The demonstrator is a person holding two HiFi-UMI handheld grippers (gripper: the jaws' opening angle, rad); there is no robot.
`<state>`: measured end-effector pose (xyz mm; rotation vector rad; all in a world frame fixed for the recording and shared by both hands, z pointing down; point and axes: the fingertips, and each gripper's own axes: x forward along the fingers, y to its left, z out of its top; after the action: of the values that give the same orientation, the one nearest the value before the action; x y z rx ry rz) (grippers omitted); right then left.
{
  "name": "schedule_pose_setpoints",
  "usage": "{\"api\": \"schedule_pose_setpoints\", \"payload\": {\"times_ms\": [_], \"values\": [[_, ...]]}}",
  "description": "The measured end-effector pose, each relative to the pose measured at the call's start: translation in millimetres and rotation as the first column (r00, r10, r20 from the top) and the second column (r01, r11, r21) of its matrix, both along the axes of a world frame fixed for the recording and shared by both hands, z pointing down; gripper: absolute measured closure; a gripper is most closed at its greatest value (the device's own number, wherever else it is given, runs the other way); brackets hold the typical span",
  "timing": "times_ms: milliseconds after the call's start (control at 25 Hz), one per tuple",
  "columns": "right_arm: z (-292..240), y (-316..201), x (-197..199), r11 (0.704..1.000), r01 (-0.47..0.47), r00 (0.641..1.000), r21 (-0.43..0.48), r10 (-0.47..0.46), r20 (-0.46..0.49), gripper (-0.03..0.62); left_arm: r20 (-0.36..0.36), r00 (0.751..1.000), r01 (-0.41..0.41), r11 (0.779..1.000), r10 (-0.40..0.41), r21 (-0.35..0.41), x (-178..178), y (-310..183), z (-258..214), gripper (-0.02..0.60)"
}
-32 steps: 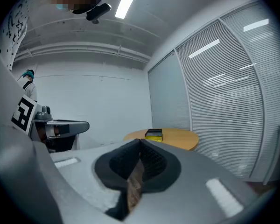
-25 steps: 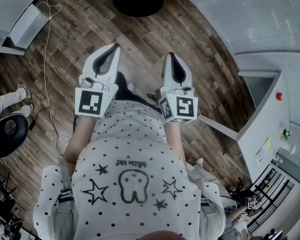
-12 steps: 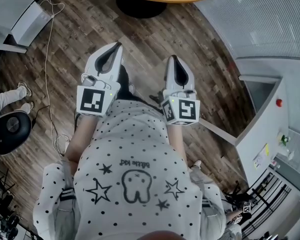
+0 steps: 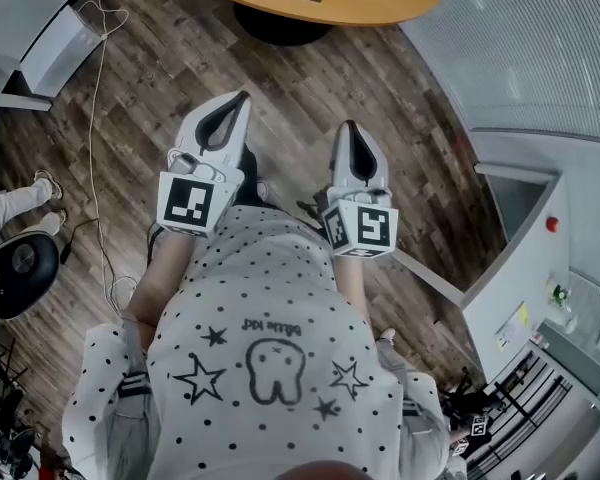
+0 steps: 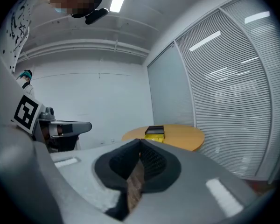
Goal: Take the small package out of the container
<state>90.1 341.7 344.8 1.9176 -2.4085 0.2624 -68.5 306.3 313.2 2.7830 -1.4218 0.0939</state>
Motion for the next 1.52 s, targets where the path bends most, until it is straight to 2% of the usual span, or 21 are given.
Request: {"api": "schedule_pose_setpoints", "payload": {"times_ms": [120, 240, 400, 880, 1040, 1280, 1520], "values": [[-15.0, -9.7, 0.6, 1.0, -0.002, 1.0, 0.012, 0.002, -0.004, 0.59, -0.009, 1.0, -0.015, 1.0, 0.016, 0.017, 3.6, -10.8, -19.4, 0.571], [-27.4, -58.4, -9.1, 1.0, -0.004, 1.0, 0.016, 0.005, -0.009, 0.59, -0.013, 0.999, -0.029, 0.999, 0.03, 0.023, -3.7, -59.1, -32.7, 0.571], [-23.5, -123.5, -23.3, 1.0, -0.015, 1.0, 0.013, 0.015, -0.013, 0.591, -0.02, 0.999, -0.043, 0.999, 0.044, 0.013, -16.0, -121.4, -26.4, 0.571], [-15.1, -212.8, -52.0, 0.999, -0.054, 0.998, -0.005, 0.054, -0.023, 0.589, -0.041, 0.997, -0.063, 0.998, 0.061, -0.031, -53.8, -214.0, -6.7, 0.571], [-9.2, -228.8, -64.8, 0.998, -0.059, 0.998, -0.009, 0.059, -0.024, 0.589, -0.033, 0.997, -0.067, 0.996, 0.065, -0.064, -66.1, -230.5, 10.7, 0.571], [-12.0, -231.2, -62.1, 0.997, -0.071, 0.997, -0.006, 0.07, -0.034, 0.589, -0.048, 0.996, -0.074, 0.995, 0.07, -0.069, -66.7, -235.6, 12.0, 0.571], [-17.4, -231.0, -66.3, 0.999, -0.041, 0.998, 0.013, 0.041, -0.037, 0.59, -0.059, 0.996, -0.067, 0.996, 0.063, -0.065, -70.6, -233.3, 8.6, 0.571]]}}
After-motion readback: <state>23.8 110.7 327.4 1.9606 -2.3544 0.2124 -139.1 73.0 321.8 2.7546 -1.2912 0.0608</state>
